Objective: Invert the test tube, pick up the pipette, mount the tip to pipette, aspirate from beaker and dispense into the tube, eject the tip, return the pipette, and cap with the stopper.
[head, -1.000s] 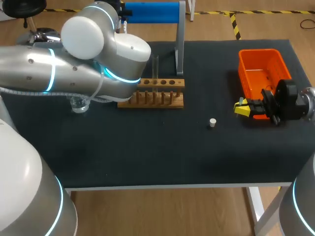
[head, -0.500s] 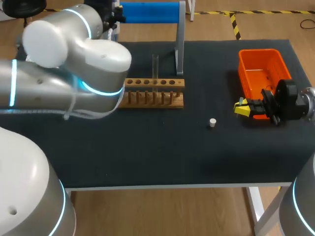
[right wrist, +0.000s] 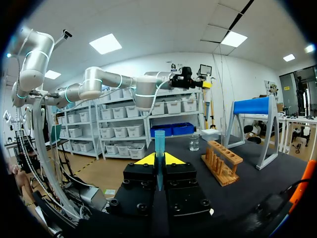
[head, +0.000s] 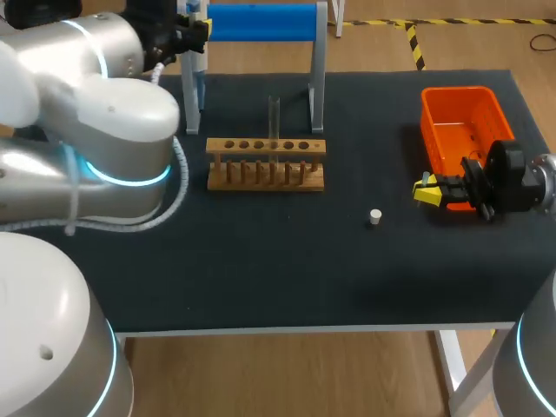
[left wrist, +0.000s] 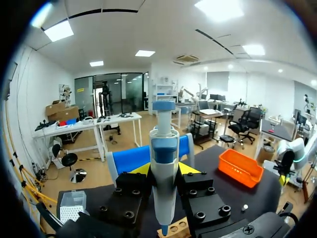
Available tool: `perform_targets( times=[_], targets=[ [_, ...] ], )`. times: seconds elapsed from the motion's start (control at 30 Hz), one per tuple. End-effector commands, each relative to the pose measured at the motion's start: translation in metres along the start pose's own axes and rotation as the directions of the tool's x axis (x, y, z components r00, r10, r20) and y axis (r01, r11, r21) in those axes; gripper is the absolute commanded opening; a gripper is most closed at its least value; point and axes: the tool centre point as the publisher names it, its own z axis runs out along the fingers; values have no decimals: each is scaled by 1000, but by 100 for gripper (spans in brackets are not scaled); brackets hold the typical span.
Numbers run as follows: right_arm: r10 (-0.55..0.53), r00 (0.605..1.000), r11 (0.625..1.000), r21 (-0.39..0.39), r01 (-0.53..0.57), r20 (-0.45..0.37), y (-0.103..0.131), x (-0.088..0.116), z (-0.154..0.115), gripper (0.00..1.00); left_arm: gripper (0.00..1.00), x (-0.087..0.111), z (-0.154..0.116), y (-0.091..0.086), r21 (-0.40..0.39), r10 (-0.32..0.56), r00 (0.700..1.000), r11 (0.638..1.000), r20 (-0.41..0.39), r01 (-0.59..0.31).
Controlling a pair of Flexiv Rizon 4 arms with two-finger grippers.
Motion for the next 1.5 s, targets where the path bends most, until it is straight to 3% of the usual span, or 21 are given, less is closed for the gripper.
perform_targets(
  times=[0.03,0.4,0.5,0.8,1.1,1.5],
  targets=[
    [-1,1000,1000,0,1,-1,0,1,-1,0,0,-4,-7,-1,-5,1,982,1000,-191,-2],
    [-1,1000,1000,0,1,-1,0,1,-1,0,0,-4,-7,-1,-5,1,982,1000,-191,-2],
    [-1,1000,1000,0,1,-1,0,1,-1,0,0,14,-23,-5,8,38,966,999,-255,-37],
    [-1,1000,1000,0,1,-1,0,1,-1,0,0,70,-53,-23,49,144,888,989,-438,-136],
    [-1,1000,1000,0,1,-1,0,1,-1,0,0,114,-73,-39,93,235,815,971,-530,-219],
    [-1,1000,1000,0,1,-1,0,1,-1,0,0,169,-82,-54,160,259,720,966,-644,-204]
  ],
)
